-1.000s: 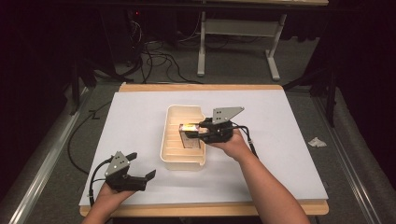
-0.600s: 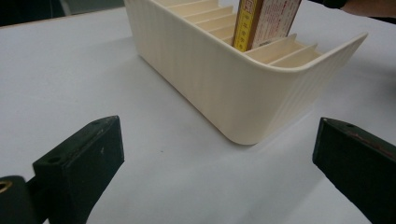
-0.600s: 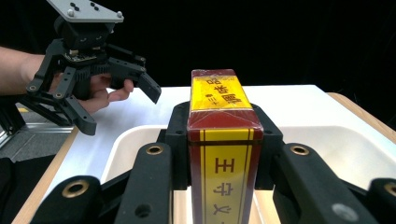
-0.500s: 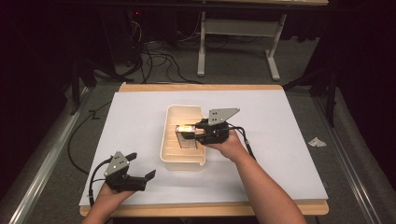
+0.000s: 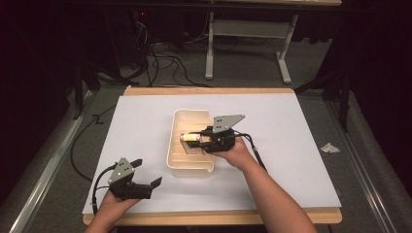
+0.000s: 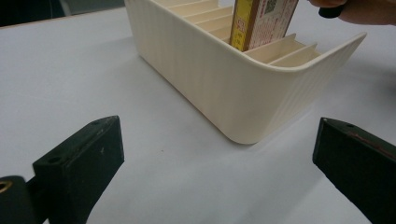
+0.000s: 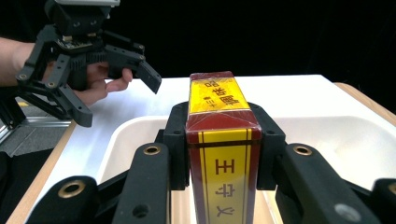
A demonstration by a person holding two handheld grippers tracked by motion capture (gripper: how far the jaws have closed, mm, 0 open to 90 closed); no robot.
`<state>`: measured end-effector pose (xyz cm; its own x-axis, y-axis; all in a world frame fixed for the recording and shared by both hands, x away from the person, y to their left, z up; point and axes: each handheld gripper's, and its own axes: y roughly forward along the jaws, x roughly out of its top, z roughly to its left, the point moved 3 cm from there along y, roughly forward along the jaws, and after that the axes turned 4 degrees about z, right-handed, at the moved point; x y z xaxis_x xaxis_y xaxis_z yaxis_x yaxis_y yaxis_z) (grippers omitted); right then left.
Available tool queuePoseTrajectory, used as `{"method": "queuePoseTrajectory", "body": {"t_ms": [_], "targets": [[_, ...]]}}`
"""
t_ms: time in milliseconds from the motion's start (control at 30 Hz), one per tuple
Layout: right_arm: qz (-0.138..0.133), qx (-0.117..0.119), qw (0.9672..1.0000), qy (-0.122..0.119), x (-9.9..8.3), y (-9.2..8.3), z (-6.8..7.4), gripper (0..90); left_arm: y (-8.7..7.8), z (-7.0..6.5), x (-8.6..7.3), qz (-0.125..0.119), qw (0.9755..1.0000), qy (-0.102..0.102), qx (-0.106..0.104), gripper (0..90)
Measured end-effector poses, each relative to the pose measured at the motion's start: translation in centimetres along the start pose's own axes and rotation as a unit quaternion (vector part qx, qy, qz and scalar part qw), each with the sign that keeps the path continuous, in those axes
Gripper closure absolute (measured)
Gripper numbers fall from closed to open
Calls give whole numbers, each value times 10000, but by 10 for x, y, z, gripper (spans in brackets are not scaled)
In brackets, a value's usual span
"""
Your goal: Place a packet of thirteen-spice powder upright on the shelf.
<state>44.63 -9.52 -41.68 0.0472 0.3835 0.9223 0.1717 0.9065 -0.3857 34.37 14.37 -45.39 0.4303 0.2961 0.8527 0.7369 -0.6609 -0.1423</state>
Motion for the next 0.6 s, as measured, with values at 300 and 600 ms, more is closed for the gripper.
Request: {"method": "queuePoseTrajectory", "body": {"t_ms": [300,600], "targets": [[32,-9,10000,84,-8,4,-1,657,0,1,-1,43,10000,53,7,26],[100,-24,9998,150,-15,7,0,645,1,0,-1,44,10000,63,3,27]]}}
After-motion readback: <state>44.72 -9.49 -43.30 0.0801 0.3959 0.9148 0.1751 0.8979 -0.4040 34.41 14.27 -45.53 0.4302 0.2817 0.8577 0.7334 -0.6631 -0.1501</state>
